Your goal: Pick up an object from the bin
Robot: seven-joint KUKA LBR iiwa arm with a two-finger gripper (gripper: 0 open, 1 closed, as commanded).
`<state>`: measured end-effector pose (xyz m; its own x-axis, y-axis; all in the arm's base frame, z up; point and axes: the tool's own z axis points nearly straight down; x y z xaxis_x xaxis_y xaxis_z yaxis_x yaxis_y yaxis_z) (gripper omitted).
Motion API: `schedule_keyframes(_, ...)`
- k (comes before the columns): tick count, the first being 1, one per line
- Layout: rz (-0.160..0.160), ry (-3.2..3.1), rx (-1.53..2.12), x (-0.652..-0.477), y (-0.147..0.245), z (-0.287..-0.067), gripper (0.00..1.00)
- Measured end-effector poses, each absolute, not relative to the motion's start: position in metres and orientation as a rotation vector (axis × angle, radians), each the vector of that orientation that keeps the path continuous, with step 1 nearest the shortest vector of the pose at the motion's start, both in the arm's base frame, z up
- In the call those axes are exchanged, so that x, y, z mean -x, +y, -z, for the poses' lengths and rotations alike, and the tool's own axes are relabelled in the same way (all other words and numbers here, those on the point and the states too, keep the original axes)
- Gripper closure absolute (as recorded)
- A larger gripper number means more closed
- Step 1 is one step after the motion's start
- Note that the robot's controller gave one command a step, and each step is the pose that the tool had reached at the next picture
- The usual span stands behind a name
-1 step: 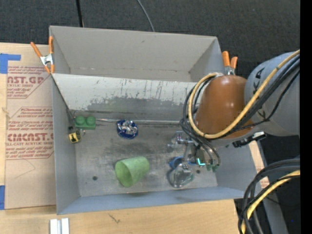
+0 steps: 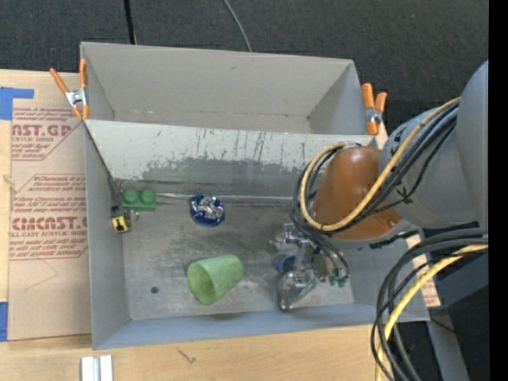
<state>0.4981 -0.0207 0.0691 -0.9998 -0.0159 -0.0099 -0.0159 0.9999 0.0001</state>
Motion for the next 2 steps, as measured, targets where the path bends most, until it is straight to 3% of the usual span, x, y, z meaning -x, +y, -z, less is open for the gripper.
schedule_keyframes(1, -0.001, 3.142, 0.030, -0.497, -0.020, -0.073, 1.00)
schedule_keyframes(2, 0.002, 3.129, -0.165, -0.486, -0.057, -0.192, 1.00)
